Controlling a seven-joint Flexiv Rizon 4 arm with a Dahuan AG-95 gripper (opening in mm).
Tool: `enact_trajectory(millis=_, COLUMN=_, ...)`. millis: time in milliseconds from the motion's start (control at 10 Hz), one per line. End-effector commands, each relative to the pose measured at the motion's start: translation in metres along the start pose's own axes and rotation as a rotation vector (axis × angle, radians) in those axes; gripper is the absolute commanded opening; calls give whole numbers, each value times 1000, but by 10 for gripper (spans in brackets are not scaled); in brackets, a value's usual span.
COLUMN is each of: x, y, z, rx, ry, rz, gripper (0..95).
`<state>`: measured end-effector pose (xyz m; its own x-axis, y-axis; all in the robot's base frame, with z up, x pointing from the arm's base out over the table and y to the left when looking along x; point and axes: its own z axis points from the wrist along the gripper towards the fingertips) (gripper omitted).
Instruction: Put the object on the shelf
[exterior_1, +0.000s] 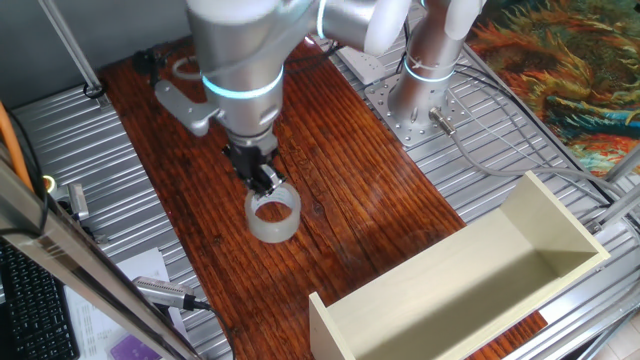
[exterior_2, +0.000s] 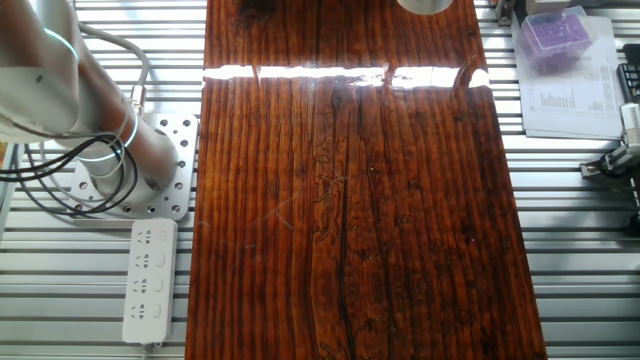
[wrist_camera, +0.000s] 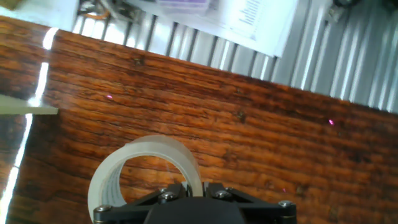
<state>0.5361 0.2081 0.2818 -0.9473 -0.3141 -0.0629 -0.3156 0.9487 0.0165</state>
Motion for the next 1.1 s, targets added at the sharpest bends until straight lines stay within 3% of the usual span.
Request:
enact_trajectory(millis=100, x=-9, y=30, z=-13, rx=6, ry=46, rz=83, gripper=0)
enact_trajectory(millis=400, x=-12, y=67, z=-24, rx=0, ry=77, rz=126, gripper=0)
enact_trajectory(millis=1100, x=-6, y=91, z=-43, rx=-2, ry=100, rz=158, gripper=0)
